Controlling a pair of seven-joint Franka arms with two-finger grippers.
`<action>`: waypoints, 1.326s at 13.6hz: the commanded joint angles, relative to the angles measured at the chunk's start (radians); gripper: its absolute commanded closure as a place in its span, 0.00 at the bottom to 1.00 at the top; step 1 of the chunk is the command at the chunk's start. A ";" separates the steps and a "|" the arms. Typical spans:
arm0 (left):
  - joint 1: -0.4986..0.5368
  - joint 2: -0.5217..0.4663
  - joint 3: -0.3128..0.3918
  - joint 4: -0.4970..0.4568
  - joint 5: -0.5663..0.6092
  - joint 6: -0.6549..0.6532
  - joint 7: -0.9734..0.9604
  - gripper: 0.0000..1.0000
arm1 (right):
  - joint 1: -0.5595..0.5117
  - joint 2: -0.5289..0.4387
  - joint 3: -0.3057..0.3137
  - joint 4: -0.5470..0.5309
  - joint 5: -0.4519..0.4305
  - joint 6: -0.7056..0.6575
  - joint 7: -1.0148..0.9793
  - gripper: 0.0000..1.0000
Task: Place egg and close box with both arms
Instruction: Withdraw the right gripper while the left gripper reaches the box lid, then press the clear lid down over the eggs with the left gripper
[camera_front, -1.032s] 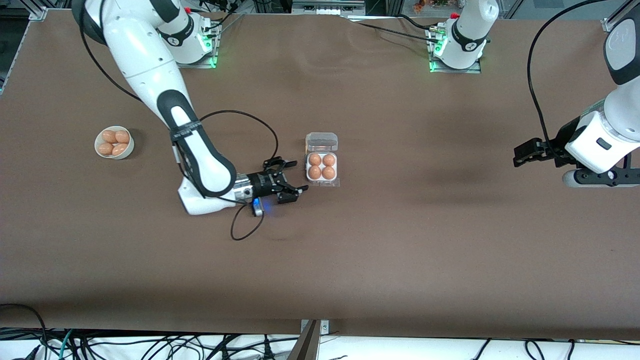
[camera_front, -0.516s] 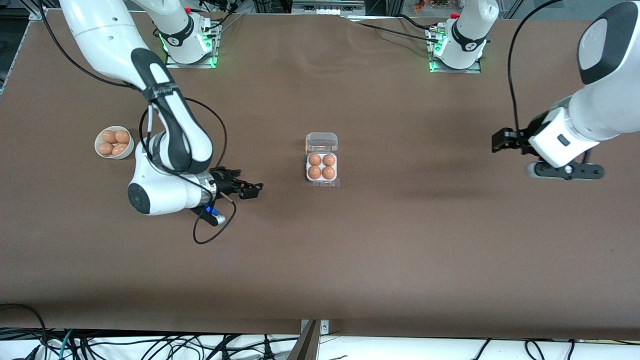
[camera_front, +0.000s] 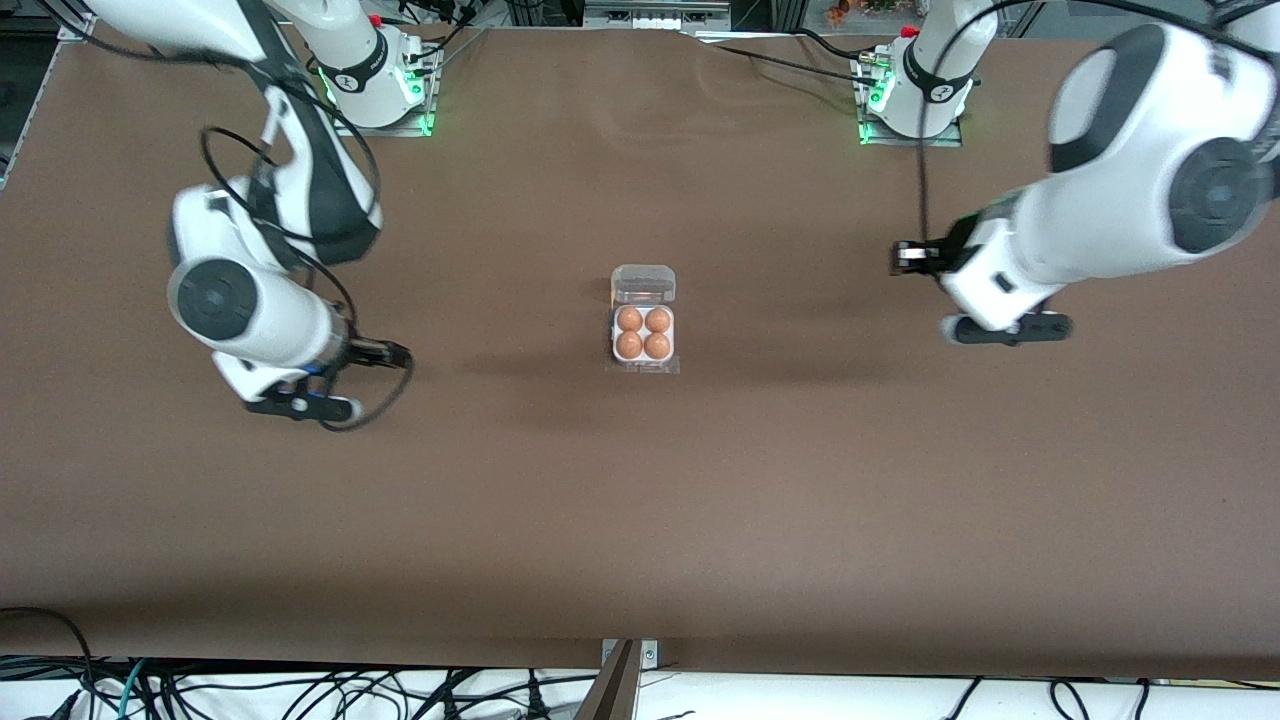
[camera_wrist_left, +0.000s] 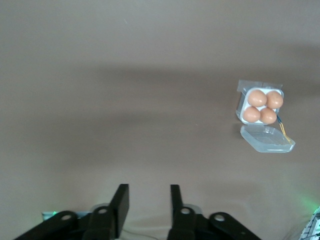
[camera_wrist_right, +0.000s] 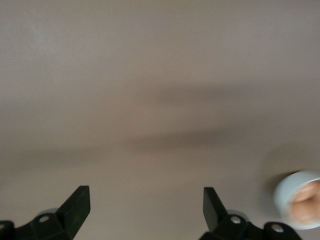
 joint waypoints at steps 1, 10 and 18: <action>-0.090 0.043 0.003 0.015 -0.019 -0.012 -0.110 0.77 | -0.059 -0.162 0.009 -0.082 -0.057 -0.007 -0.152 0.00; -0.283 0.226 0.003 0.022 -0.187 0.001 -0.265 0.89 | -0.090 -0.417 -0.028 -0.084 -0.039 -0.174 -0.148 0.00; -0.361 0.405 -0.010 0.185 -0.254 0.071 -0.411 0.89 | -0.057 -0.409 -0.123 -0.049 0.074 -0.212 -0.148 0.00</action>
